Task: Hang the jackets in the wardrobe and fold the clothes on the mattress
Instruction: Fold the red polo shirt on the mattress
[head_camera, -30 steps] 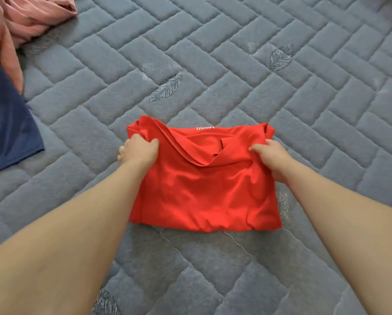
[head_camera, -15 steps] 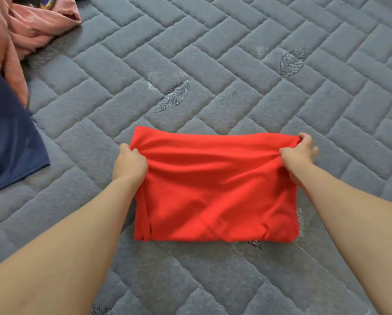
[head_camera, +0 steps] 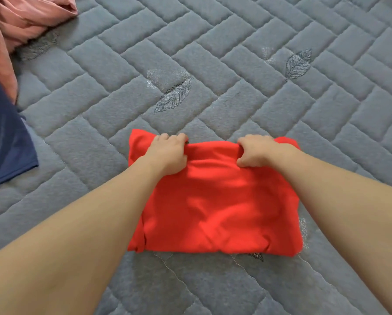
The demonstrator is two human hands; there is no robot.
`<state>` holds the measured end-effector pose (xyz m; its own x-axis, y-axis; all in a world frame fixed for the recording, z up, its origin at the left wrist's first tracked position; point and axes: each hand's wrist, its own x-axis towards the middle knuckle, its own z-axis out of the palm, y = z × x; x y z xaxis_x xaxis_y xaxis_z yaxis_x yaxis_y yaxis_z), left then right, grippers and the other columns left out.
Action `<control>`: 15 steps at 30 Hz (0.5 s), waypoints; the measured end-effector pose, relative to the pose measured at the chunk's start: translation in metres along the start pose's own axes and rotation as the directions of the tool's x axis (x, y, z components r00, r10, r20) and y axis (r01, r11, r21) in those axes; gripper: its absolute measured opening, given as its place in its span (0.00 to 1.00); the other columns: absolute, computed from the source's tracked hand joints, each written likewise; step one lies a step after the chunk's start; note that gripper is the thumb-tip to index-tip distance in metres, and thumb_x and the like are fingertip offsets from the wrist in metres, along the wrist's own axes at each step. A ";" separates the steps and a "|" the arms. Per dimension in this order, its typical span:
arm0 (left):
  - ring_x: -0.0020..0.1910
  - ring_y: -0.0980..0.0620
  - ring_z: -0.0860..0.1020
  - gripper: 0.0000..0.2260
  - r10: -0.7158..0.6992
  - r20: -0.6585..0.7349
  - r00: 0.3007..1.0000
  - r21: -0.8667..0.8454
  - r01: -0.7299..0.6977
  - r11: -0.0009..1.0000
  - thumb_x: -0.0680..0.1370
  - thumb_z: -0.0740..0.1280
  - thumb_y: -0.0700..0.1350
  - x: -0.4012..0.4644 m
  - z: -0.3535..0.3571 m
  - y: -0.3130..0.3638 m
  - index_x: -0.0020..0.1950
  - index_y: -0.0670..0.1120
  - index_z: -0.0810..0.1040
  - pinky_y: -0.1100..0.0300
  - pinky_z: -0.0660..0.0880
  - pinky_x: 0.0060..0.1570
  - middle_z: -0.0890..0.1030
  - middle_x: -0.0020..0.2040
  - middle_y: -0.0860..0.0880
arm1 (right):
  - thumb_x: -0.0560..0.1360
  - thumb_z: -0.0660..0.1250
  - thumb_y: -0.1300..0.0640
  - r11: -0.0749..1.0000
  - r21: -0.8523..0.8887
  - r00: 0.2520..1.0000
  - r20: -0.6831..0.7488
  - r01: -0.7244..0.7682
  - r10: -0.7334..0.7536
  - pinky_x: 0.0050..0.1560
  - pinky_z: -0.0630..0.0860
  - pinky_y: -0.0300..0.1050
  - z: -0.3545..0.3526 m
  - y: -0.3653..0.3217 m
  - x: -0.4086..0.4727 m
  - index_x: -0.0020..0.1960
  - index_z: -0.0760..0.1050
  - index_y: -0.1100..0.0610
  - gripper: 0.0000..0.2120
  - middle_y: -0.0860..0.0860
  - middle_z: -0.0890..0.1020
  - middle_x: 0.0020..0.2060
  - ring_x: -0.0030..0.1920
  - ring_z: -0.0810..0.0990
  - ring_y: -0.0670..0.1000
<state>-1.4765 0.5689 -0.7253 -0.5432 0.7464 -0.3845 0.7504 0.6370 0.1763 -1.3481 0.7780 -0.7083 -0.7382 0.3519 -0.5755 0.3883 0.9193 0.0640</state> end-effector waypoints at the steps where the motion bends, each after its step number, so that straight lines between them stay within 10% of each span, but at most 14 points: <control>1: 0.64 0.39 0.71 0.18 -0.001 0.010 1.000 0.066 0.000 0.998 0.78 0.63 0.51 0.001 -0.001 0.000 0.65 0.45 0.70 0.49 0.67 0.63 0.76 0.65 0.41 | 0.70 0.67 0.46 0.999 -0.042 1.000 0.020 0.016 -0.015 0.62 0.68 0.52 0.003 -0.002 -0.003 0.61 0.72 0.54 0.22 0.56 0.76 0.62 0.64 0.73 0.59; 15: 0.62 0.41 0.77 0.13 0.132 0.064 0.989 0.207 -0.142 0.968 0.78 0.57 0.51 -0.022 -0.060 0.084 0.57 0.48 0.76 0.52 0.70 0.54 0.79 0.63 0.42 | 0.71 0.63 0.54 0.949 0.295 0.990 -0.047 -0.113 0.132 0.47 0.67 0.48 0.008 0.043 -0.112 0.50 0.67 0.53 0.10 0.57 0.79 0.57 0.57 0.77 0.60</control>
<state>-1.4242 0.6173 -0.6481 -0.4145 0.8100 -0.4149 0.8816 0.4705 0.0376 -1.2440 0.7767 -0.6474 -0.7051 0.4783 -0.5234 0.6146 0.7805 -0.1147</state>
